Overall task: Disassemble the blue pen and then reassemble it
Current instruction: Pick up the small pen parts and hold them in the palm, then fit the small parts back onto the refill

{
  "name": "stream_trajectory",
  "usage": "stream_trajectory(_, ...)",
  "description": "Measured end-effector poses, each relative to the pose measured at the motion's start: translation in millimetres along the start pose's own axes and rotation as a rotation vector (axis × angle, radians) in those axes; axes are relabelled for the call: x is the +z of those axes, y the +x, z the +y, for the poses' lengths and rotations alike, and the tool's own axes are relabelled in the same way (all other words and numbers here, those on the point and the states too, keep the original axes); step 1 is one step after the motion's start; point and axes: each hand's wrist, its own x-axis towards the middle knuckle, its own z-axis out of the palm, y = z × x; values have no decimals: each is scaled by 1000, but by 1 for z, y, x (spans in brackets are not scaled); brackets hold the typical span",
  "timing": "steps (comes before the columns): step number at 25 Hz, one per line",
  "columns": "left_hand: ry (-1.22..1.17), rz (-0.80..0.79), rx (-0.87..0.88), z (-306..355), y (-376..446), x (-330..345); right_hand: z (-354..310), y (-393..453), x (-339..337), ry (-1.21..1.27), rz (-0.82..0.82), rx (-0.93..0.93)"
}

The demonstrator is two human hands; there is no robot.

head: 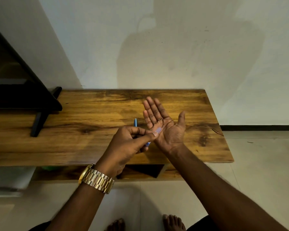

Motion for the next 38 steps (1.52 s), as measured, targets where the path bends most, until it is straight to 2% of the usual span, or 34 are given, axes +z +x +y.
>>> stream_trajectory(4,171,83,1,13,2,12,8,-5,-6,37,-76,5)
stream_trajectory(7,237,83,-17,18,8,16,10,-6,-4,59,-58,2)
stream_trajectory(12,181,96,-77,21,18,15,6,-7,-9,79,14,-14)
stream_trajectory(19,183,50,-75,11,20,12,-10,-4,-11,101,111,-22)
stream_trajectory(27,10,-42,-73,-2,15,-1,-32,2,-4,92,211,-97)
stream_trajectory(29,57,69,-36,-8,21,-22,-39,2,-1,85,220,-122)
stream_trajectory(32,223,372,16,-27,36,-57,-41,0,1,45,222,-139)
stream_trajectory(38,442,557,87,-52,55,-69,-30,-2,1,-16,212,-126)
